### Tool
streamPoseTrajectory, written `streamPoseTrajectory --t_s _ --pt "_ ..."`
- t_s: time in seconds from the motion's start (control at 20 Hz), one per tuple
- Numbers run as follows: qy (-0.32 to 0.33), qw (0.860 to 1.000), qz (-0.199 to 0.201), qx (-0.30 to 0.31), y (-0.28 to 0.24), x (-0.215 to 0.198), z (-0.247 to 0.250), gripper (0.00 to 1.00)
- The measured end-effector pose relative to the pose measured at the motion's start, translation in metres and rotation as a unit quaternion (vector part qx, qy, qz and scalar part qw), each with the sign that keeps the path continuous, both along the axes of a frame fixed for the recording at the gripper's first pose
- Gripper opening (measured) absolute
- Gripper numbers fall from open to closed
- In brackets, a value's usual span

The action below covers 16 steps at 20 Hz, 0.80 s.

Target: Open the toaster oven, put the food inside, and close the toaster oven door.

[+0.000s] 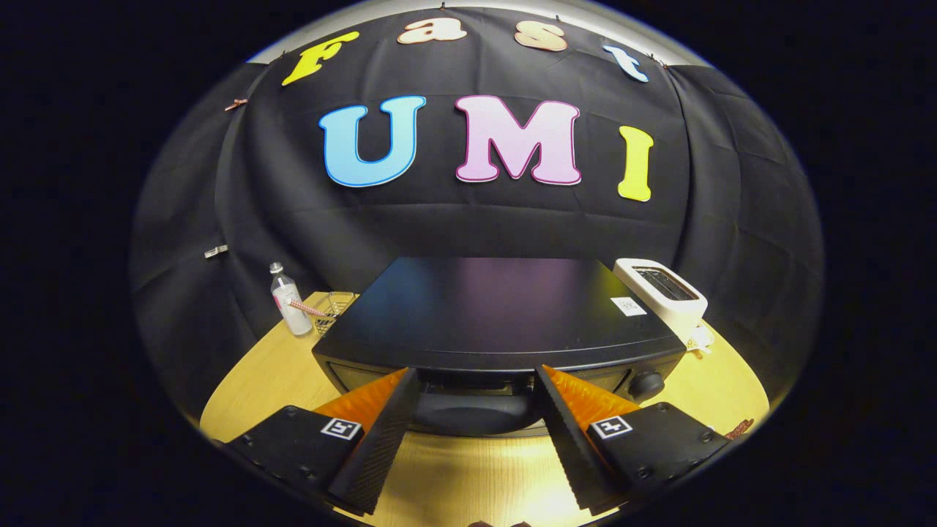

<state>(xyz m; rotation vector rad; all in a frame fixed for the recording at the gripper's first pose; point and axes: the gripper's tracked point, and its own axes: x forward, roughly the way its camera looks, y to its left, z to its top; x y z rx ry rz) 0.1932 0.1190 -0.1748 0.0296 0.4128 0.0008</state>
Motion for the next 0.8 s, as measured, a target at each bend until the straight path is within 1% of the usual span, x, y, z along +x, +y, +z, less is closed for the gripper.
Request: streamPoseTrajectory --t_s 0.1,0.15,0.3,0.6,0.8 --pt "0.003 1.0 -0.01 0.002 -0.001 0.005 -0.004 0.99" --pt "0.002 1.0 -0.008 -0.005 -0.001 0.004 -0.004 0.97" --pt "0.002 1.0 -0.003 -0.003 0.002 -0.001 -0.008 0.98" --pt "0.01 1.0 0.002 0.002 0.002 -0.037 -0.017 0.97" --pt "0.022 1.0 0.017 0.01 0.004 -0.07 -0.031 0.97"
